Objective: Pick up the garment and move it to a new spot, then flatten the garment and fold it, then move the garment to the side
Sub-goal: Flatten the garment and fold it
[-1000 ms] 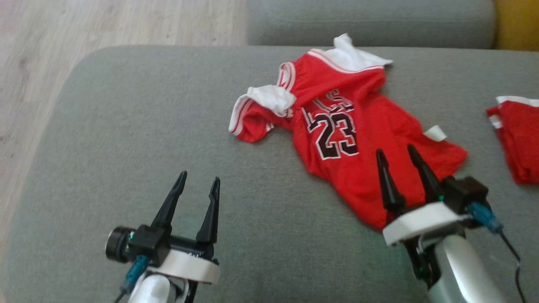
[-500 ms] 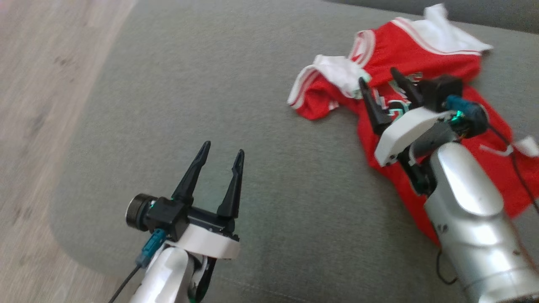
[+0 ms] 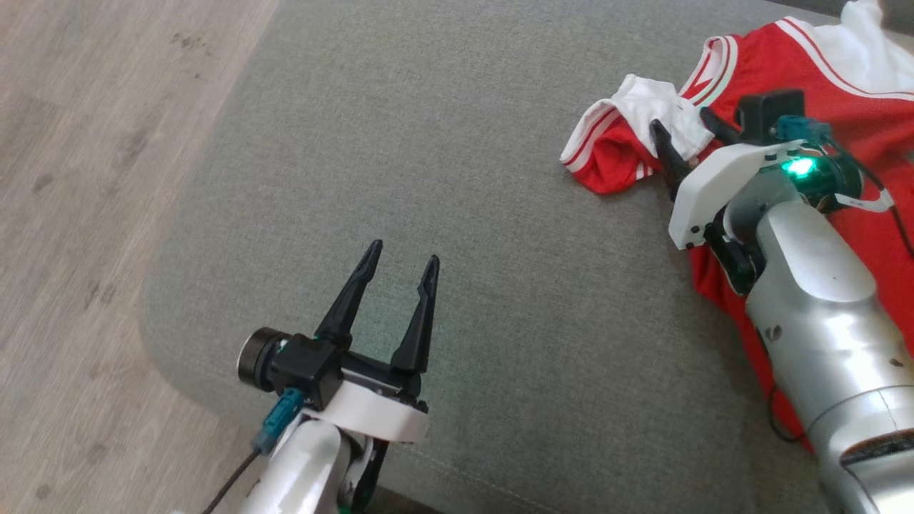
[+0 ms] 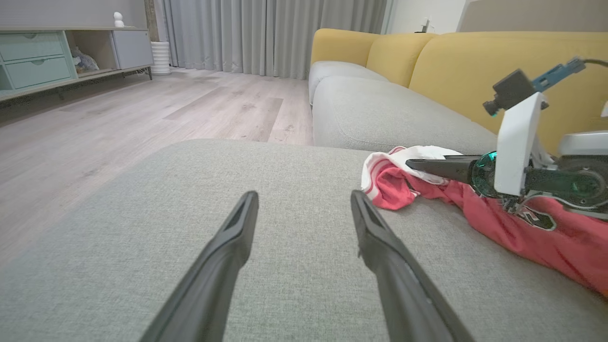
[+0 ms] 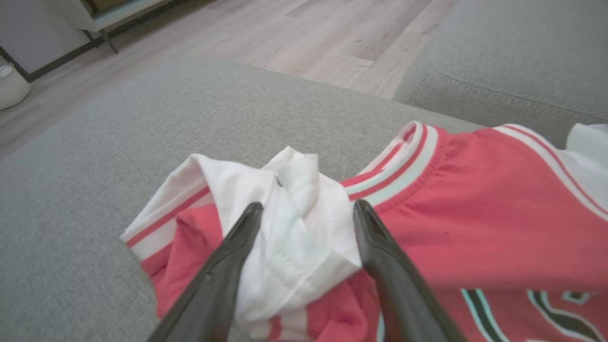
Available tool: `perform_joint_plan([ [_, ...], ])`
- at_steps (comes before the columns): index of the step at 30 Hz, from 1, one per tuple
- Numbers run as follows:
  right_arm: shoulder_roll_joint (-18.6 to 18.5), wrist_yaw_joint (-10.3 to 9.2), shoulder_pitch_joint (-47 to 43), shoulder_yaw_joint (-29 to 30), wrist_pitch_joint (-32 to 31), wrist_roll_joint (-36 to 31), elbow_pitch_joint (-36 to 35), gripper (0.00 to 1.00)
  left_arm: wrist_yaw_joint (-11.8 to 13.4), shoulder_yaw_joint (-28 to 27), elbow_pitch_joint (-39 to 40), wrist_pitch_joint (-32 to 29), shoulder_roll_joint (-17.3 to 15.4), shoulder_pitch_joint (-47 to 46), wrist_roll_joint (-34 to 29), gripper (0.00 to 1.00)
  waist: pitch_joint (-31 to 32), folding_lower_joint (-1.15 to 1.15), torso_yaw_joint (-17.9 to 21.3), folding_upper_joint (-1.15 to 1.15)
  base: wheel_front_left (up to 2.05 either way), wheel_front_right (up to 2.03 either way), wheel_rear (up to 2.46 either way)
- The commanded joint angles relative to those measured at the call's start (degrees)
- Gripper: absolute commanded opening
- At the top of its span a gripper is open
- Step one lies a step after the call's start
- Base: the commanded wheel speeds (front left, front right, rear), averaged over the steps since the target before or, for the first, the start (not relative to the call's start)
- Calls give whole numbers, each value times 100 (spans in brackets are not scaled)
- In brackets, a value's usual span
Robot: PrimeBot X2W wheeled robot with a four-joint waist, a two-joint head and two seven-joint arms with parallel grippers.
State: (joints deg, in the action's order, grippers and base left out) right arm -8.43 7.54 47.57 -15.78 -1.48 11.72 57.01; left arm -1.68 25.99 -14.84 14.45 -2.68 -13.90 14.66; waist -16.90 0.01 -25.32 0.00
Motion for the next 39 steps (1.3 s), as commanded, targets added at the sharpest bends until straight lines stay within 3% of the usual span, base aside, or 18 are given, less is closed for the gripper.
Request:
perform_joint_plan([
  [1, 74, -5, 211, -158, 140, 84, -117, 0, 45, -146, 178, 55, -21, -195, 27, 100, 1, -1, -15, 0, 0, 0, 0],
  [7, 194, -5, 235, -594, 529, 353, -70, 0, 74, -193, 104, 55, -21, -139, 10, 100, 147, -1, 51, 0, 0, 0, 0],
  [12, 338, -5, 75, -1420, 860, 685, -339, 0, 57, -323, 55, 55, -21, -58, -73, 100, 404, -1, 215, 0, 0, 0, 0],
  [21, 386, -5, -505, -3568, 967, 1407, -1460, 0, -17, -551, -4, 55, -20, 135, -248, 100, 897, -1, 479, 0, 0, 0, 0],
  [22, 353, -5, -648, -4033, 921, 1529, -1684, 0, -35, -592, -16, 55, -20, 182, -278, 100, 986, -1, 507, 0, 0, 0, 0],
  [27, 289, -5, -954, -5013, 787, 1789, -2069, 0, -80, -710, -36, 55, -20, 300, -346, 100, 1161, -1, 571, 0, 0, 0, 0],
  [28, 263, -5, -977, -5210, 795, 1778, -2130, 68, -90, -735, -40, 55, -20, 321, -361, 100, 1188, -1, 585, 0, 0, 0, 0],
  [29, 243, -5, -1017, -5344, 772, 1823, -2166, 100, -98, -763, -42, 55, -20, 342, -376, 100, 1212, -1, 608, 0, 0, 0, 0],
  [34, 121, -5, -1025, -5390, 1010, 1948, -2240, 100, -131, -907, -27, 55, -53, 453, -466, 100, 1358, -1, 807, 0, 0, 0, 0],
  [39, -57, -5, -1011, -4373, 1415, 1889, -1994, 100, -154, -1048, 33, 55, -95, 538, -530, 100, 1517, -1, 1154, 0, 0, 0, 0],
])
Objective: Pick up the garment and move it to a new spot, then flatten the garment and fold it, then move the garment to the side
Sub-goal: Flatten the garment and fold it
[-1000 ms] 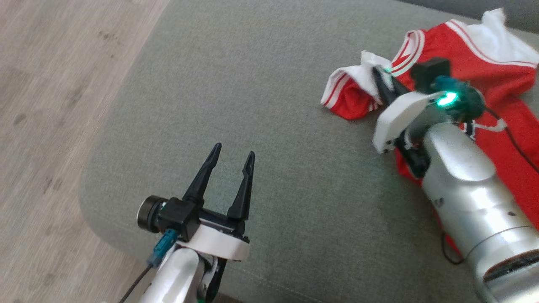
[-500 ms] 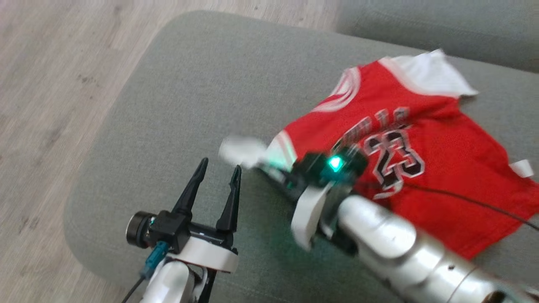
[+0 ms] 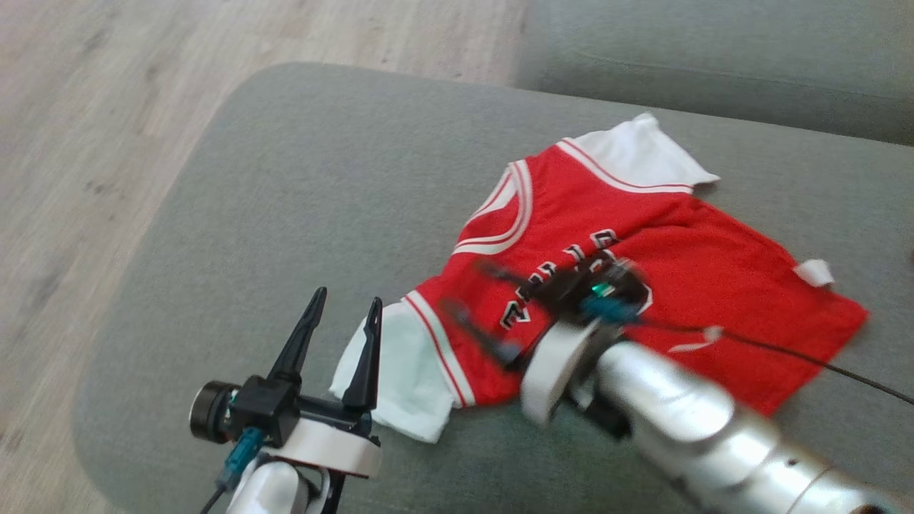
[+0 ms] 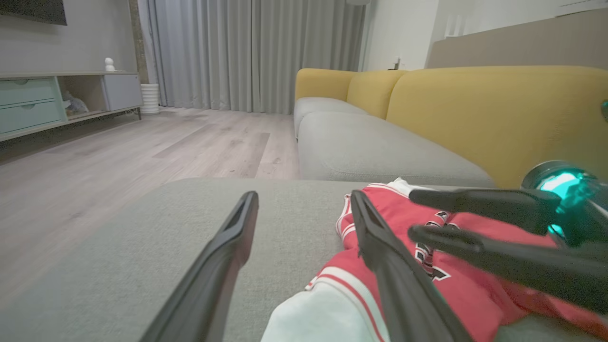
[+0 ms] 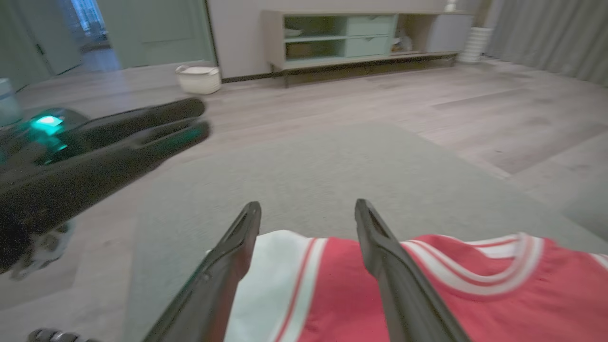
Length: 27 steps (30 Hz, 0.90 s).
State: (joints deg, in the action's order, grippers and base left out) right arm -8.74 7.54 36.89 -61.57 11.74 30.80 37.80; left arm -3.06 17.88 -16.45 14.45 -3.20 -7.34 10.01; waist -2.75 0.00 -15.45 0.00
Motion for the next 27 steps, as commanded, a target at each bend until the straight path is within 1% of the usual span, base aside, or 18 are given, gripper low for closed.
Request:
perform_joint_plan([
  [1, -76, -5, 21, 523, 151, -79, 16, 100, -21, -256, 207, 55, -43, -101, -76, 100, 138, 0, 239, 0, 0, 0, 0],
  [3, -144, -5, -144, 1245, 242, -211, 182, 100, -32, -275, 230, 55, -39, -62, -96, 100, 212, 0, 374, 0, 0, 0, 0],
  [5, -175, -5, -397, 2087, 296, -380, 289, 100, -31, -301, 259, 55, -34, -23, -106, 100, 271, 0, 520, 0, 0, 0, 0],
  [8, -124, -5, -915, 3415, 320, -730, 210, 100, -78, -243, 276, 55, -30, 44, -181, 100, 319, 0, 747, 0, 0, 0, 0],
  [9, -124, -5, -915, 3415, 320, -730, 210, 100, -78, -243, 276, 55, -30, 44, -181, 100, 319, 0, 747, 0, 0, 0, 0],
  [12, 3, -5, -1537, 4469, 323, -1381, -199, 100, -77, -286, 286, 55, -29, 120, -203, 100, 324, 0, 1000, 0, 0, 0, 0],
  [15, 250, -5, -2151, 5329, 324, -2102, -595, 100, -68, -371, 301, 55, -23, 209, -173, 100, 334, 0, 1223, 0, 0, 0, 0],
  [17, 417, -5, -2491, 5622, 324, -2430, -823, 100, -66, -411, 311, 55, -17, 266, -151, 100, 323, 0, 1335, 0, 0, 0, 0],
  [20, 542, -5, -2798, 5842, 325, -2679, -1071, 100, -72, -433, 324, 55, -6, 304, -147, 100, 266, 0, 1433, 0, 0, 0, 0],
  [23, 577, -5, -2911, 5972, 302, -2782, -1255, 100, -96, -394, 319, 55, 5, 282, -154, 100, 182, 0, 1441, 0, 0, 0, 0],
  [27, 583, -5, -2884, 6085, 176, -2676, -1361, 100, -122, -300, 292, 55, 18, 178, -141, 100, 60, 0, 1376, 0, 0, 0, 0],
])
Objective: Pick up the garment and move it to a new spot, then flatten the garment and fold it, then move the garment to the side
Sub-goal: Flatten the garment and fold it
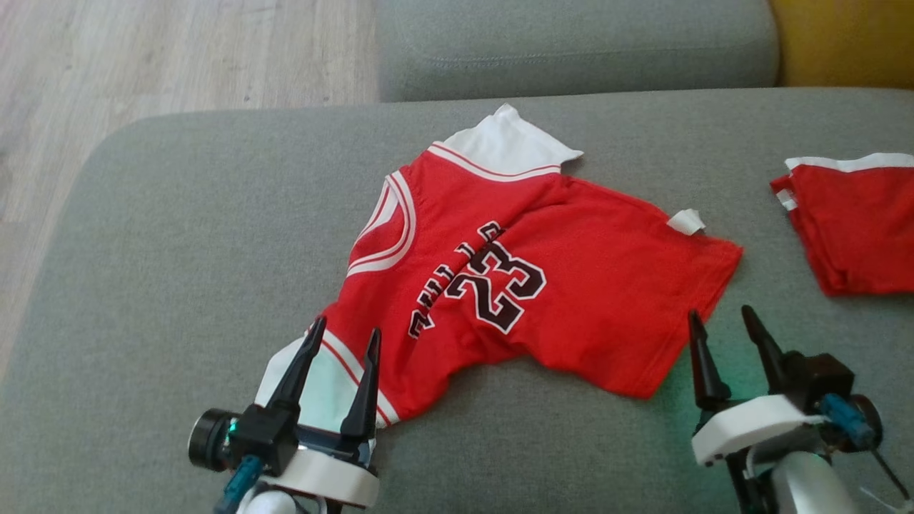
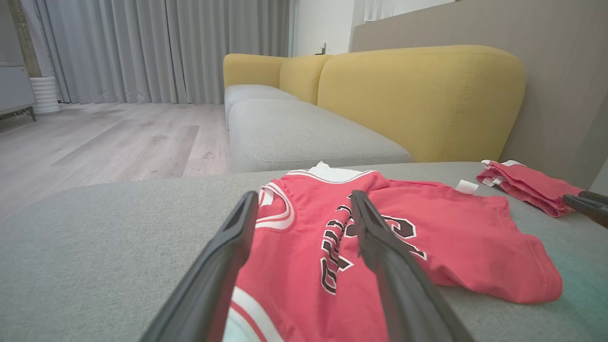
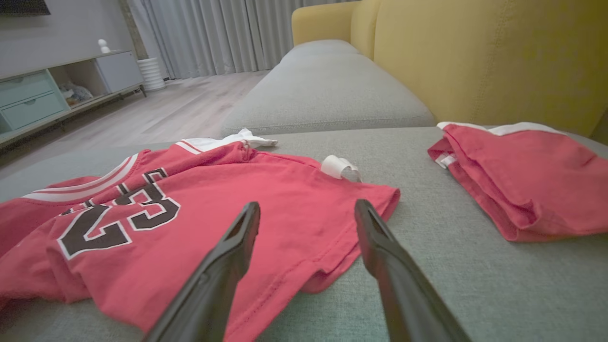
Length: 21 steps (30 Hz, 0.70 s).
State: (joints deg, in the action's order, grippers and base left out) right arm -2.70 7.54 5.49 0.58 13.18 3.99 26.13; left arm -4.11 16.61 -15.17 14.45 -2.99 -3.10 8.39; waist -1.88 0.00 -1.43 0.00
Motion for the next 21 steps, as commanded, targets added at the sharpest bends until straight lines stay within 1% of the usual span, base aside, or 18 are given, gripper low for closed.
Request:
perform_joint_plan([
  [1, -20, -5, 307, -60, -6, -19, -206, 100, -19, -153, 167, 55, 0, -285, 34, 100, -76, 0, -56, 0, 0, 0, 0],
  [4, -20, -5, 574, 264, -177, -168, -195, 100, -24, -76, 186, 55, 6, -411, 60, 100, -261, 0, -167, 0, 0, 0, 0],
  [7, -19, -5, 953, 707, -522, -441, -34, 100, -32, -15, 200, 55, 9, -528, 174, 100, -492, 0, -300, 0, 0, 0, 0],
  [9, -19, -5, 1239, 1039, -826, -605, 143, 100, -31, 37, 205, 55, 9, -626, 207, 100, -659, 0, -401, 0, 0, 0, 0],
  [16, -19, -5, 2117, 2192, -1680, -1528, 829, 100, -19, 193, 145, 55, 11, -913, 310, 100, -1148, 0, -743, 0, 0, 0, 0],
  [18, -19, -5, 2264, 2417, -1836, -1757, 1045, 100, -11, 214, 133, 55, 11, -955, 332, 100, -1210, 0, -799, 0, 0, 0, 0],
  [20, -19, -5, 2384, 2505, -1906, -1879, 1282, 100, -4, 229, 121, 55, 11, -973, 340, 100, -1234, 0, -831, 0, 0, 0, 0],
  [21, -19, -5, 2438, 2511, -1905, -1899, 1398, 80, -3, 234, 115, 55, 11, -977, 341, 100, -1238, 0, -842, 0, 0, 0, 0],
])
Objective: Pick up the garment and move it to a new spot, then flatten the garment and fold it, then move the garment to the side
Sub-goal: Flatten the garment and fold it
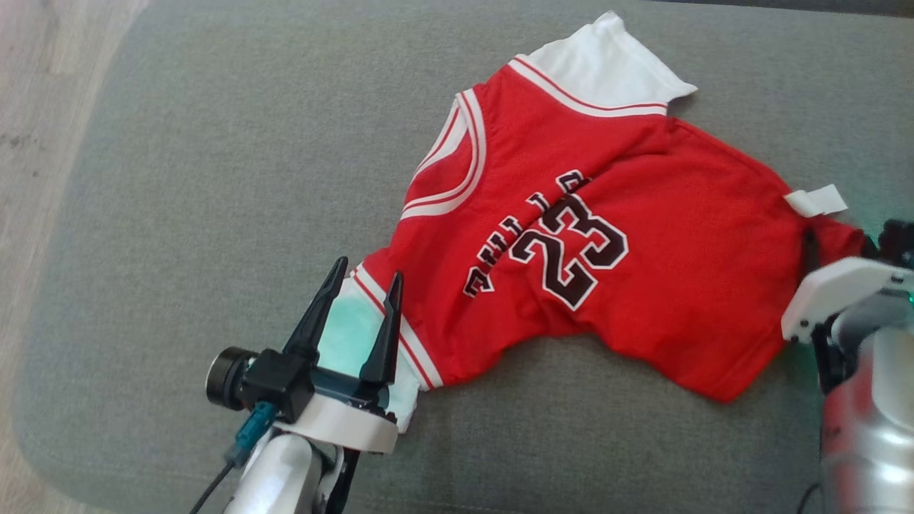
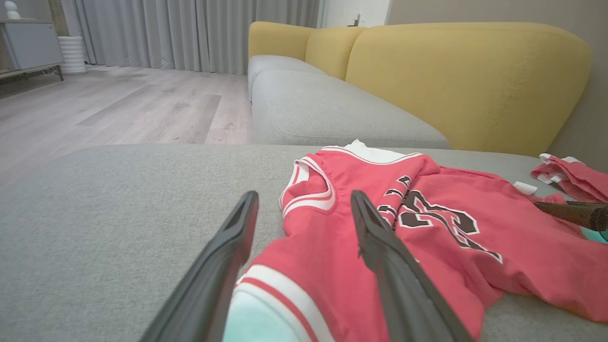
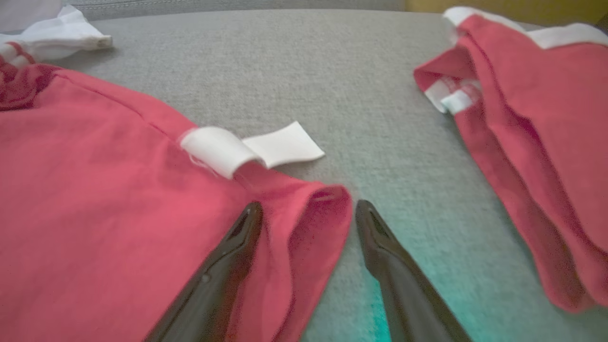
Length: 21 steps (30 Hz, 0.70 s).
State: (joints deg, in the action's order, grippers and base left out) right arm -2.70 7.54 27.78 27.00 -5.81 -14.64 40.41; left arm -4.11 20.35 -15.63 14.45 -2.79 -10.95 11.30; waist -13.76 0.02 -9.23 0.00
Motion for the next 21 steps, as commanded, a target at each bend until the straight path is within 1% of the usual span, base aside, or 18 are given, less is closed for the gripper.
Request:
perform_joint_plan([
  [1, -19, -5, 265, -105, 21, -32, 66, 14, -4, -140, 154, 55, -10, -199, 49, 100, -51, -2, -69, 0, 0, 0, 0],
  [2, -19, -5, 309, -99, 78, -69, 129, 0, -3, -141, 143, 55, -10, -212, 45, 100, -43, -2, -79, 0, 0, 0, 0],
  [5, -18, -5, 458, -76, 412, -115, 179, 0, 9, -150, 135, 55, -10, -236, 41, 100, 11, -2, -100, 0, 0, 0, 0],
  [9, -18, -5, 633, -90, 655, -189, 149, 0, 26, -151, 143, 55, -10, -215, 48, 100, 72, -2, -109, 0, 0, 0, 0],
  [13, -42, -5, 978, -114, 723, -392, -25, 0, 36, -120, 170, 55, -10, -185, 63, 100, 95, -2, -158, 0, 0, 0, 0],
  [17, -266, -5, 1461, -230, 571, -546, -135, 0, 46, -70, 225, 55, -10, -222, 107, 100, 1, -2, -298, 0, 0, 0, 0],
  [18, -412, -5, 1737, -336, 460, -619, -142, 0, 50, -39, 261, 55, -10, -257, 132, 100, -97, -2, -386, 0, 0, 0, 0],
  [21, -651, -5, 2149, -481, 305, -730, -58, 0, 61, 24, 307, 55, -10, -323, 185, 100, -248, -2, -541, 0, 0, 0, 0],
])
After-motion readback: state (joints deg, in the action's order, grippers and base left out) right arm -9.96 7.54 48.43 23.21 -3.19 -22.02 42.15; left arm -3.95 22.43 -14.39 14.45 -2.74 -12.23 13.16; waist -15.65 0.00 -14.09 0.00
